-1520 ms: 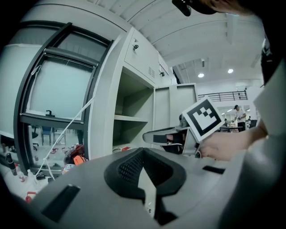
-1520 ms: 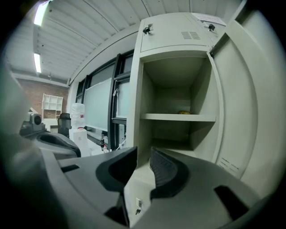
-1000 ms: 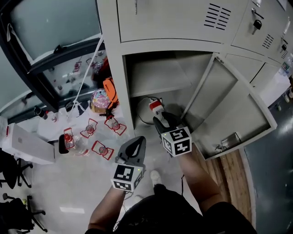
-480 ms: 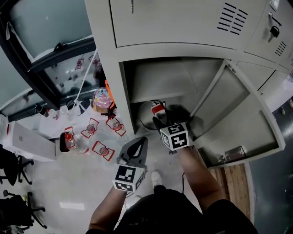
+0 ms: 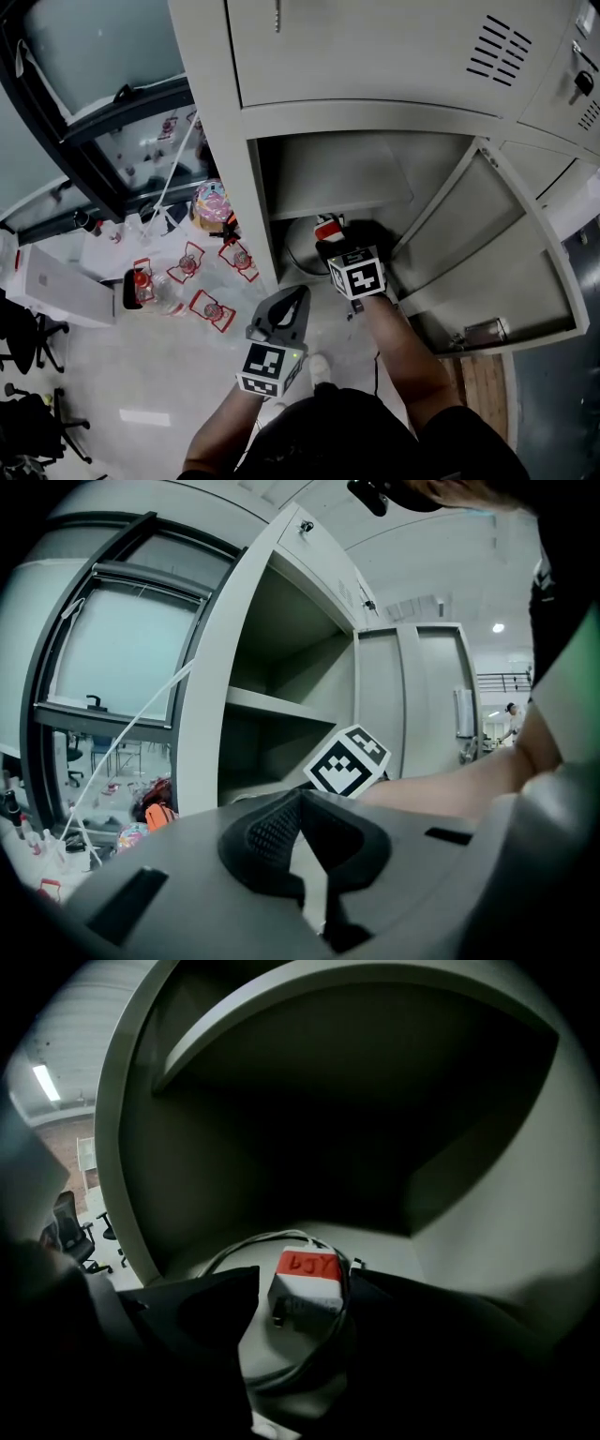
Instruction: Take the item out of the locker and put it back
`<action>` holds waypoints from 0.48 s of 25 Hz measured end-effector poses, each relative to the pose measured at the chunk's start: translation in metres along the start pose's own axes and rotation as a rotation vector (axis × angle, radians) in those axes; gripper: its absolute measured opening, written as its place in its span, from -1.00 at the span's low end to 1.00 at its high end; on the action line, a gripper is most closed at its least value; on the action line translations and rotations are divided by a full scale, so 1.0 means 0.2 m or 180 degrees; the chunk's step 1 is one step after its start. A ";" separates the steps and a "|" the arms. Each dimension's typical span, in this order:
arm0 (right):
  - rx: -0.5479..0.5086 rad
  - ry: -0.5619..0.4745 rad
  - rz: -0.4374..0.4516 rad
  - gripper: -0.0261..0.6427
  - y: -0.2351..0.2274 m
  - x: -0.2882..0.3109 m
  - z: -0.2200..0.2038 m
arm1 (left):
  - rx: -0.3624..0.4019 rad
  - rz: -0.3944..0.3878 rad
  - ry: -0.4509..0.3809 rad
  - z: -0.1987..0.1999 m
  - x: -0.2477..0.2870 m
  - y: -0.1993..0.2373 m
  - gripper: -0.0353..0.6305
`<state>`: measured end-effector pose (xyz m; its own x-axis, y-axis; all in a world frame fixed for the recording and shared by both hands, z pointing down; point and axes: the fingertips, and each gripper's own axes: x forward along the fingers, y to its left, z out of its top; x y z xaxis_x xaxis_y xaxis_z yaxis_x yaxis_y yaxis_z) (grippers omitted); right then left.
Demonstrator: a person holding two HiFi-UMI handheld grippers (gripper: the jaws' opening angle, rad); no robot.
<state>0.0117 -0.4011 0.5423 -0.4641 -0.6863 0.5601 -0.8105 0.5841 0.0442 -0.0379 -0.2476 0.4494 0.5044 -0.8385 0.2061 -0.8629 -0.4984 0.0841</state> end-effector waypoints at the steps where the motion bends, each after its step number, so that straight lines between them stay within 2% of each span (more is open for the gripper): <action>1: 0.0000 0.0010 -0.0003 -0.05 0.00 0.01 0.00 | 0.0004 0.0002 -0.0004 0.00 0.00 0.00 -0.88; 12: -0.0111 0.0412 -0.0059 -0.01 -0.03 0.09 -0.05 | -0.0017 0.0048 -0.0006 -0.01 0.02 0.02 -0.88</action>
<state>0.0119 -0.4118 0.5603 -0.3972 -0.6368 0.6608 -0.8046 0.5881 0.0830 -0.0390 -0.2535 0.4521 0.4913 -0.8464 0.2055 -0.8706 -0.4844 0.0863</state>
